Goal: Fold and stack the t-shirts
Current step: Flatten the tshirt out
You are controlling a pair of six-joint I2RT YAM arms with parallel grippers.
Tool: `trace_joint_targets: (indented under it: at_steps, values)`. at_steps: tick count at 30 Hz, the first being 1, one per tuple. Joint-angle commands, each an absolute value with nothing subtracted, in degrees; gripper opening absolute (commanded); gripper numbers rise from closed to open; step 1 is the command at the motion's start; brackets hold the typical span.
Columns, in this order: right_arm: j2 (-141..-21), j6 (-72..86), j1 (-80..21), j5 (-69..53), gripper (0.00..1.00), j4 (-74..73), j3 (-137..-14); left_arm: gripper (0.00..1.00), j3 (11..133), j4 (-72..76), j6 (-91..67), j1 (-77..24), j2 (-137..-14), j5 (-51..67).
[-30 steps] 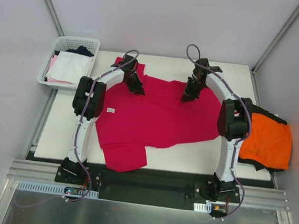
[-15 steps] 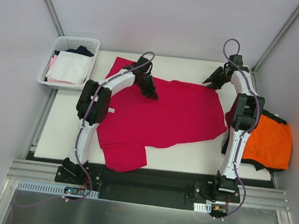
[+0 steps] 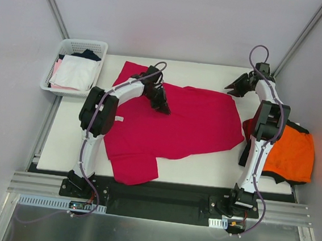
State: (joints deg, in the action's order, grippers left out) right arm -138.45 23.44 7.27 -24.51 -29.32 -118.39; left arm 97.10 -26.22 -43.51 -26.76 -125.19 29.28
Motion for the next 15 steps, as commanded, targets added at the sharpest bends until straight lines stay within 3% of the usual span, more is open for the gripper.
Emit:
trace_joint_targets:
  at_steps: [1, 15]
  values:
    - [-136.6, 21.9, 9.0, -25.1, 0.36, -28.7, -115.7, 0.14, 94.9, -24.7, -44.0, -25.8, -123.1, 35.2]
    - [-134.5, 22.1, 7.6, -27.0, 0.35, -27.2, -108.6, 0.14, 87.8, -24.3, -41.8, -27.5, -120.4, 38.5]
